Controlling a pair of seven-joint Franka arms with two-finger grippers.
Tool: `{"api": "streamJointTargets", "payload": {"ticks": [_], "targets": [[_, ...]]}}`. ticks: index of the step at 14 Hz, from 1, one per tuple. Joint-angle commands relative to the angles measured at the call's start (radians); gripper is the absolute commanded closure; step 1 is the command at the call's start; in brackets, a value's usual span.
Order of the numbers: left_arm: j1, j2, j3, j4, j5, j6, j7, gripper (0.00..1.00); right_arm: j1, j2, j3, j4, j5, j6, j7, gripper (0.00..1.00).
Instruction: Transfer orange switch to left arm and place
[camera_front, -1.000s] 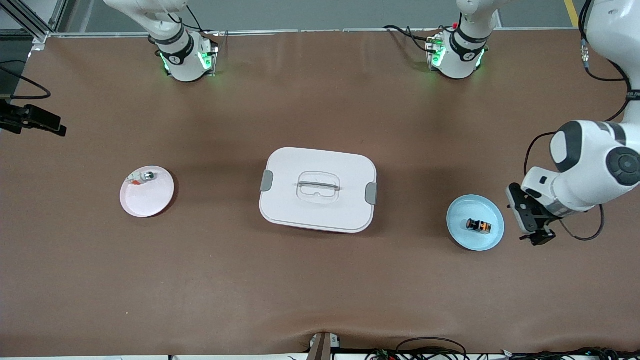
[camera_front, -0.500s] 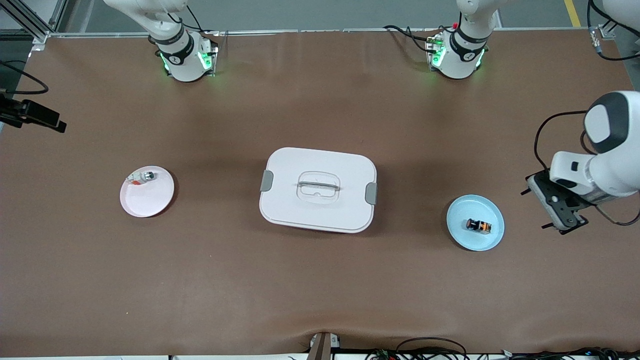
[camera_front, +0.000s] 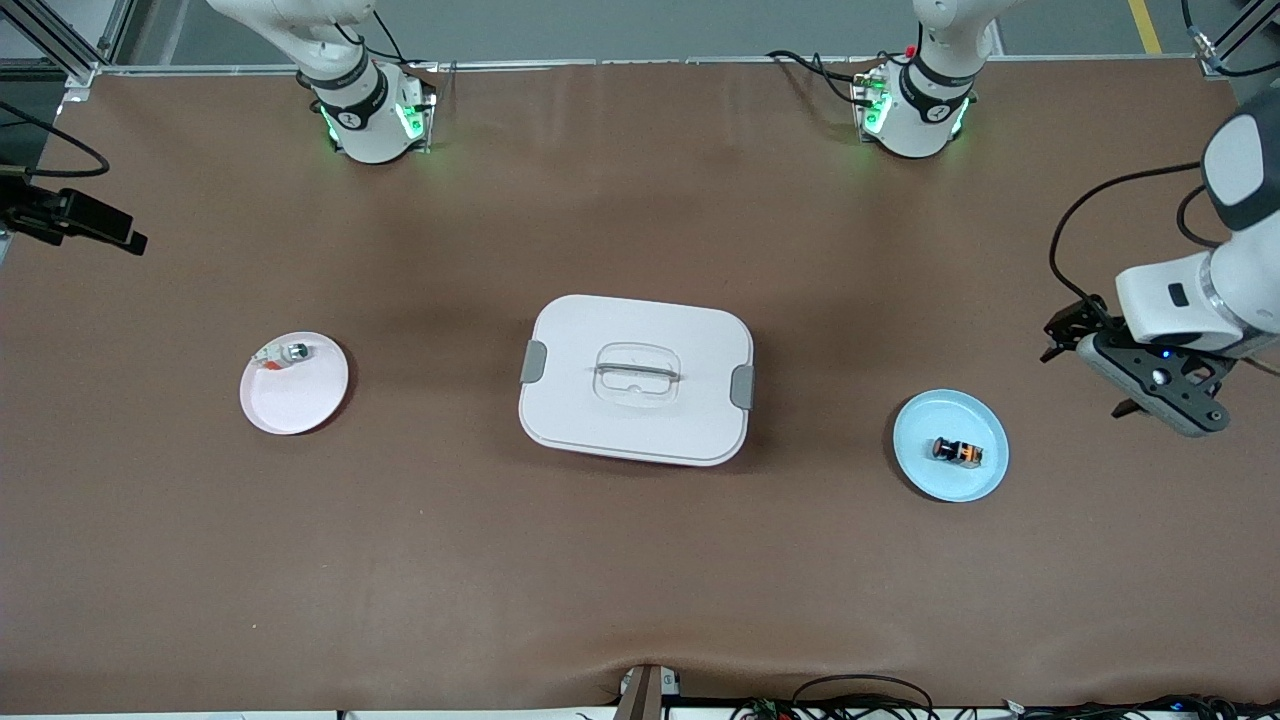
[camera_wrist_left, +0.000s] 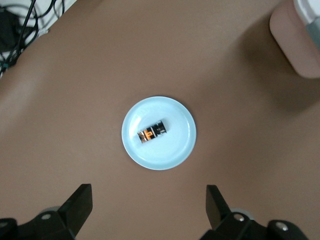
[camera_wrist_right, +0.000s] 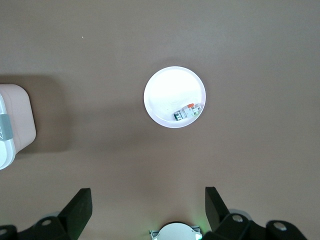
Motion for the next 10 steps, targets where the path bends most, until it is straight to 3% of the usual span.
{"api": "streamJointTargets", "payload": {"ticks": [1,10], "targets": [[0.008,-0.04,0.0,0.013,-0.015,-0.068,-0.13,0.0,-0.014,-0.047,0.014,-0.051,0.017,0.018,0.014,0.0],[0.0,-0.048,-0.01,0.021,-0.014,-0.108,-0.688,0.0,-0.014,-0.093,0.015,-0.106,0.014,0.055,0.012,0.0]]}}
